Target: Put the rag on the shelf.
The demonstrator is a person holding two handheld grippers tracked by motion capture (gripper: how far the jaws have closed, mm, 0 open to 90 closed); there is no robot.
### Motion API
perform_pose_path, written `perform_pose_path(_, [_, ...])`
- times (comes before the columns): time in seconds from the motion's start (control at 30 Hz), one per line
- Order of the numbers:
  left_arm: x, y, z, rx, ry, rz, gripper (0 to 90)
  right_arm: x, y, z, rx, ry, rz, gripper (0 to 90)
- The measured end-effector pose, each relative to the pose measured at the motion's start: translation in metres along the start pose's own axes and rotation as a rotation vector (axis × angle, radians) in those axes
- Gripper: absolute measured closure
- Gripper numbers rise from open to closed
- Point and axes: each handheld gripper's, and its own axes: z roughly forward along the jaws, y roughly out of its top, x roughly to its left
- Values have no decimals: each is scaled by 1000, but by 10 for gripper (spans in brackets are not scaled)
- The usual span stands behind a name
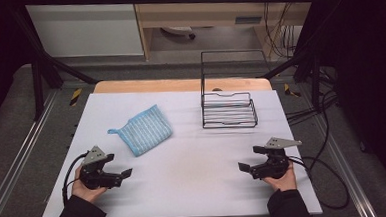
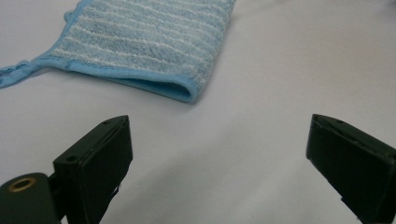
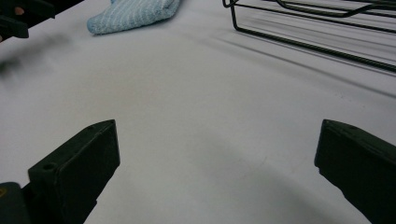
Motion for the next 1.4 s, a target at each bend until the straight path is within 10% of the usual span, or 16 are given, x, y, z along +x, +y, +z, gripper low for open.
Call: perform_pose_path(1.4, [-10, 59, 37, 87, 56, 22, 170, 1, -1, 2, 36, -19, -7, 10])
